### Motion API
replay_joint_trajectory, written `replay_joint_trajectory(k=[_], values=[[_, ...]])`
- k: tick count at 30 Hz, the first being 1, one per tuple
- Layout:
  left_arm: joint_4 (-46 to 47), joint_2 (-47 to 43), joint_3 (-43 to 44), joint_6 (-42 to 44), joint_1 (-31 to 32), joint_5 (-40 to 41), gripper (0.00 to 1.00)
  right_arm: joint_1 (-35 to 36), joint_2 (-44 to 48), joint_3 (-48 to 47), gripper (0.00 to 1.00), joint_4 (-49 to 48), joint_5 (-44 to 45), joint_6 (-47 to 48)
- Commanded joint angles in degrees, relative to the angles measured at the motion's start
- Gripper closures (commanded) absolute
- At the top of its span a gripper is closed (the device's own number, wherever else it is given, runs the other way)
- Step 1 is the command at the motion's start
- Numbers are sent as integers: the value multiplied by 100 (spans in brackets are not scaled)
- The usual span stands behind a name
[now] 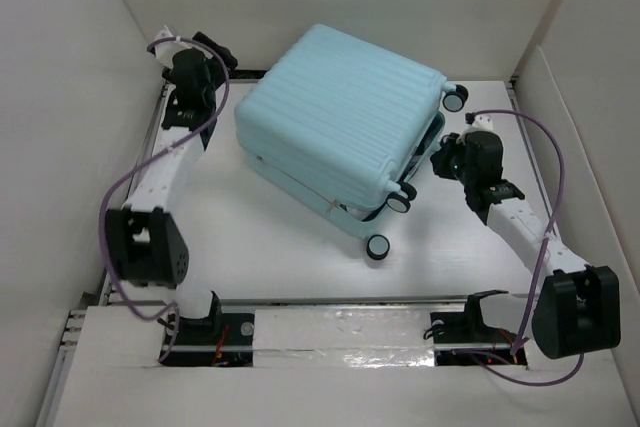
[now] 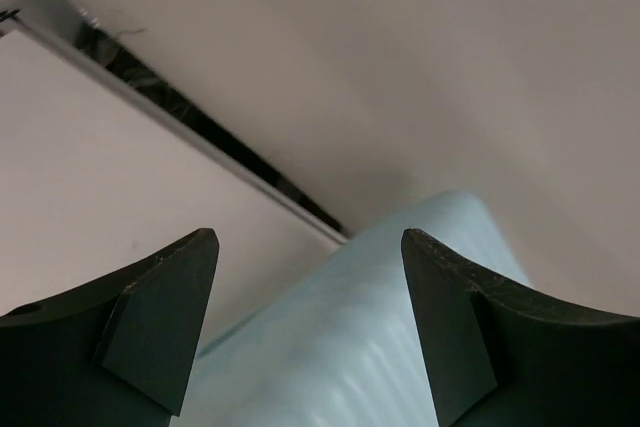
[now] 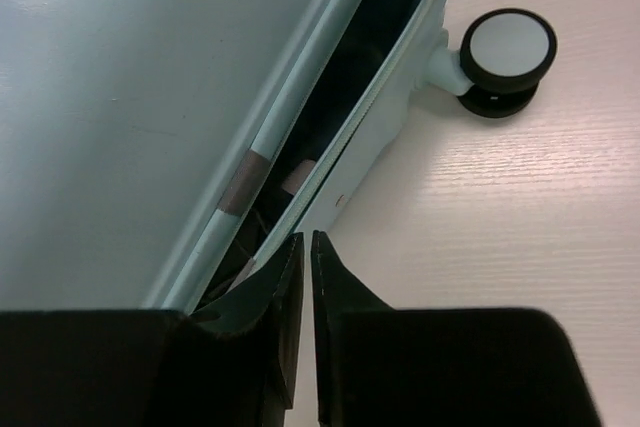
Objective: Pack the luggage
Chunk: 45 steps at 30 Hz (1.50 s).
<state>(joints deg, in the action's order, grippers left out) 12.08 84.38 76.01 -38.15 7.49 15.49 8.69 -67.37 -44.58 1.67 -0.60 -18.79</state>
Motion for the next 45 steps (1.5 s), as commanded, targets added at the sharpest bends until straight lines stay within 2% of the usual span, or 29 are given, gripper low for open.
replay_joint_trajectory(k=[1, 3, 5, 10, 14, 16, 17, 18, 20, 21, 23, 27, 31, 33, 34, 35, 37, 38, 40, 41, 43, 44, 45], values=[[-959, 1286, 1168, 589, -283, -695, 28, -7, -82, 150, 86, -886, 288, -186], [-1426, 1790, 1774, 835, -431, -845, 28, -7, -223, 239, 84, -1063, 403, -178], [-1445, 2292, 1909, 888, -484, -1195, 28, -7, -503, 187, 84, -985, 368, -161], [-1261, 2934, 1892, 818, -485, -1969, 29, 45, -970, 98, 83, -1089, 306, -178], [-902, 3023, 1594, 731, -363, -2172, 29, 45, -1426, -112, 82, -1239, 210, -196], [-559, 2718, 901, 504, -362, -2242, 29, 106, -1796, -436, 81, -1283, 104, -170], [-105, 2550, 602, 362, -292, -2269, 29, 107, -1910, -568, 80, -1292, 104, -126], [222, 2383, -166, 222, -292, -2278, 30, 202, -2024, -718, 80, -1310, 104, -82], [994, 1821, -883, -129, -212, -2322, 31, 387, -2358, -1166, 77, -1354, 104, 94], [1181, 1654, -1547, -218, -91, -2296, 32, 449, -2464, -1341, 77, -1284, 182, 164], [1611, 1100, -2149, -350, 50, -2042, 32, 589, -2780, -1851, 74, -1186, 253, 393], [1930, 116, -3432, -333, 787, -1454, 32, 888, -3456, -2782, 72, -1055, -122, 674], [1869, -1299, -4681, -500, 2184, -470, 32, 1056, -4160, -3951, 67, -485, -721, 1026], [1607, -1800, -5033, -588, 2764, -135, 32, 1108, -4563, -4739, 59, -239, -1237, 1070], [1405, -2315, -5278, -841, 3063, 345, 32, 1109, -4705, -5040, 56, 102, -1389, 1114], [1220, -2599, -5437, -939, 3658, 559, 32, 1109, -4845, -5356, 48, 323, -1521, 1149], [868, -3396, -5807, -1350, 4223, 1224, 31, 1161, -5249, -6358, 40, 962, -1610, 1201], [606, -3654, -5903, -1440, 4731, 1464, 30, 1161, -5399, -6753, 31, 1262, -1636, 1245], [61, -4285, -5923, -1651, 5077, 2243, 29, 1161, -5785, -7884, 21, 2095, -1540, 1307], [-403, -4463, -5861, -1686, 5174, 2466, 26, 1161, -5813, -8100, 11, 2240, -1479, 1307], [-688, -4823, -5581, -1512, 5228, 2757, 22, 1161, -5691, -8190, 2, 2172, -1233, 1264], [-733, -4886, -5475, -1337, 5228, 2967, 17, 1109, -5429, -8042, 0, 2075, -1136, 1185], [-768, -4922, -5343, -1057, 5158, 3056, 16, 1022, -5279, -7953, 0, 1996, -1118, 1141]])
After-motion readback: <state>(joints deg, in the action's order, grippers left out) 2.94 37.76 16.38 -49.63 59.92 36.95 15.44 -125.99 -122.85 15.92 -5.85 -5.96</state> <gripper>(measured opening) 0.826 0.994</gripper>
